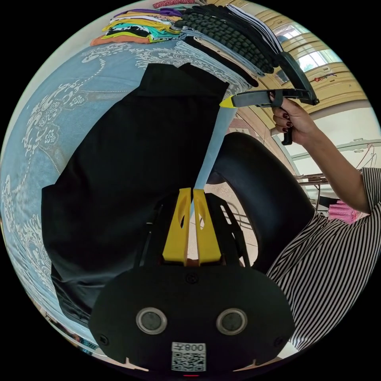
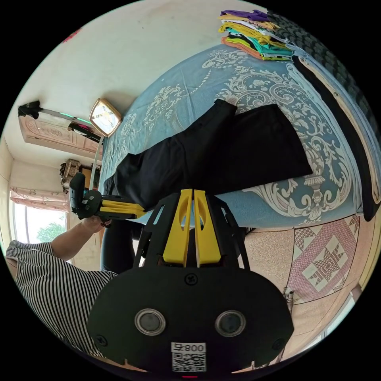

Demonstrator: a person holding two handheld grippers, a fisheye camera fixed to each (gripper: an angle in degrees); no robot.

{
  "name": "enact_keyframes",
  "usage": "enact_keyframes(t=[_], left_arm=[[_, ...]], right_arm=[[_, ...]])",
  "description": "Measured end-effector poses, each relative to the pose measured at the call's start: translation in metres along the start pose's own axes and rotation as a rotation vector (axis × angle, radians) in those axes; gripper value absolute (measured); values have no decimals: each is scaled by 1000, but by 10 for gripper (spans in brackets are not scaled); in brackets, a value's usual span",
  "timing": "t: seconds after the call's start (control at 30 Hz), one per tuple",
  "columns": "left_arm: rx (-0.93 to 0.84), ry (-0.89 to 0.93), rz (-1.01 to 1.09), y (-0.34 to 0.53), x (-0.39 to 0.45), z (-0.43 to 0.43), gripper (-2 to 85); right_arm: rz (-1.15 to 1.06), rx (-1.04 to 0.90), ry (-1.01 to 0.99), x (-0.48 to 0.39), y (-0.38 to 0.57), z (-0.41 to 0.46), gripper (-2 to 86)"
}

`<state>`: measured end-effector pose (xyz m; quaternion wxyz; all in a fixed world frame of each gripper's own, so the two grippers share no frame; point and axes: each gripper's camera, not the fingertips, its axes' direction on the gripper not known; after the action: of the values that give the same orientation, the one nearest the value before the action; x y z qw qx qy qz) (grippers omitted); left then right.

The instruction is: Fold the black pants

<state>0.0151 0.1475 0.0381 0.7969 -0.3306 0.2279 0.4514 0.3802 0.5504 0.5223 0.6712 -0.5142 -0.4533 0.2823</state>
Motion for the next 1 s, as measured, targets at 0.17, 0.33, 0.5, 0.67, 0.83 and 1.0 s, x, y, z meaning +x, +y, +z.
enact_keyframes(t=[0.17,0.33,0.5,0.67,0.83,1.0], left_arm=[[1,29,-15,-20,-7,8,10],[32,70,-51,-34,-14,8,15],[136,164,-104,-45,-23,-5,22],[282,236,-157,-60,-38,-21,25],[312,293,-246,-95,-64,-19,26],[346,344,-334,-132,-89,-17,25]], right_arm=[[18,-31,11,16,15,12,2],[47,-28,-33,29,27,21,4],[61,-7,-28,34,44,20,10],[-87,95,177,-5,56,4,47],[-375,66,436,-63,37,41,74],[-514,-27,646,-79,26,94,80]])
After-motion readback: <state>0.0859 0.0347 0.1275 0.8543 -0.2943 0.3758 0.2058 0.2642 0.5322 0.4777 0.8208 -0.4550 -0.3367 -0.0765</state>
